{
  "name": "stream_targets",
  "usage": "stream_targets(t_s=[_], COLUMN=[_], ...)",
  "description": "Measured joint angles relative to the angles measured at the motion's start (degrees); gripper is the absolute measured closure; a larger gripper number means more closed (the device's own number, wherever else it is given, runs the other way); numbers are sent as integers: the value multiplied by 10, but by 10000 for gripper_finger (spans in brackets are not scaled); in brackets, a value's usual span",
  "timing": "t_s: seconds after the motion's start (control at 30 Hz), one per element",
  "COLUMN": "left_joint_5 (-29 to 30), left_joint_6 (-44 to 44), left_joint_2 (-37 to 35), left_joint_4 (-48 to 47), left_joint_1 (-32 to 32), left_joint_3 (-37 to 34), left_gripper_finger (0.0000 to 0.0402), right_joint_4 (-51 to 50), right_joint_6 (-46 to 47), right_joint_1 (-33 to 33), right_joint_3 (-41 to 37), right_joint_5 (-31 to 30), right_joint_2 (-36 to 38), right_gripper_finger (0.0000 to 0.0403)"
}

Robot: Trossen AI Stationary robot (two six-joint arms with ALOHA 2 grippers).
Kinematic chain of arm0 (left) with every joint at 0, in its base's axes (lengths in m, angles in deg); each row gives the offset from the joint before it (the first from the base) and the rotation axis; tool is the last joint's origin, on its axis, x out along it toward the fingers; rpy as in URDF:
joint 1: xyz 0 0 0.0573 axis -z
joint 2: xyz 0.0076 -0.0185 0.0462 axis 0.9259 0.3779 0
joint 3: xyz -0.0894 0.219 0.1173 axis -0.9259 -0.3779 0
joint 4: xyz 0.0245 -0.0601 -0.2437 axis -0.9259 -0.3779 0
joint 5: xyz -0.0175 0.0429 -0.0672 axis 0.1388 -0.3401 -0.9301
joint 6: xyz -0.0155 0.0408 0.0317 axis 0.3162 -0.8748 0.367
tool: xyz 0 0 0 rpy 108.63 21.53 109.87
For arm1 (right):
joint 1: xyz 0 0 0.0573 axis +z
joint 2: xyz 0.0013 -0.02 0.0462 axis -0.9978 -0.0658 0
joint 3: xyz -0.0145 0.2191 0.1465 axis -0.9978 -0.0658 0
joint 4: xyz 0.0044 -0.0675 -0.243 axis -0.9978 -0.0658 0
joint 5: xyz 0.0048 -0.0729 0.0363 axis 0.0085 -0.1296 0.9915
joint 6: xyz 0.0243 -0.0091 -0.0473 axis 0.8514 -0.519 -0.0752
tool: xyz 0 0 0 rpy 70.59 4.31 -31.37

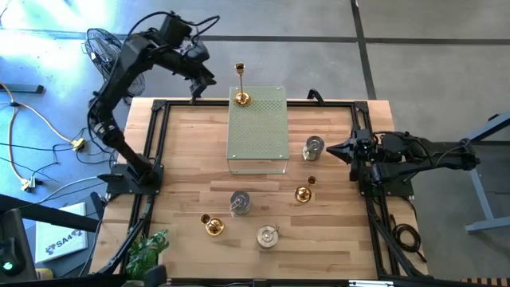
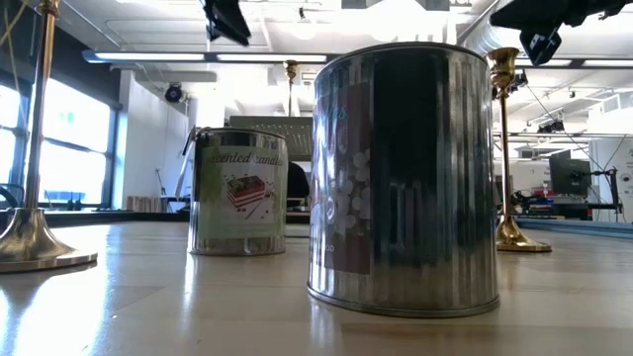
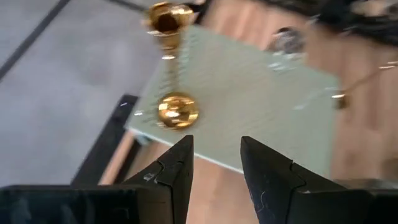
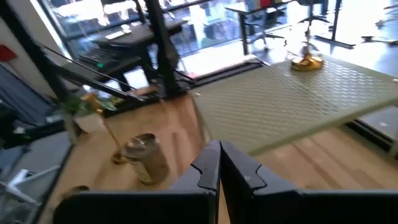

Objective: Pick & Place candle stick holders
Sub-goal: Put the top green scented candle on the shelf

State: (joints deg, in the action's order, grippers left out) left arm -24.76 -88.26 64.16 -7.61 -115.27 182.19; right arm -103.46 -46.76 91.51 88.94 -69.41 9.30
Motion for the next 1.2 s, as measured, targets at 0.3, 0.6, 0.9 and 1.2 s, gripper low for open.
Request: stream_targets(t_s=[0.3, 0.6, 0.9, 1.2], left_joint_5=[-72, -46, -49, -38], left_joint_6=[0, 0, 5, 44], left_joint_2=[-31, -32, -32, -32], left_joint_4=[-8, -5, -5, -33], left_joint_1=[22, 46, 45, 61], left_joint_3=[0, -7, -7, -7], left_gripper_finger=[270, 270, 270, 270], right_joint_4=[-27, -27, -27, -35], right_joint_6=[16, 17, 20, 39], right_joint_1=[0, 0, 0, 0], right_joint_3=[0, 0, 0, 0], right_joint_5=[-60, -62, -67, -90], right_joint_2=[0, 0, 0, 0], right_gripper_finger=[398, 396, 391, 390])
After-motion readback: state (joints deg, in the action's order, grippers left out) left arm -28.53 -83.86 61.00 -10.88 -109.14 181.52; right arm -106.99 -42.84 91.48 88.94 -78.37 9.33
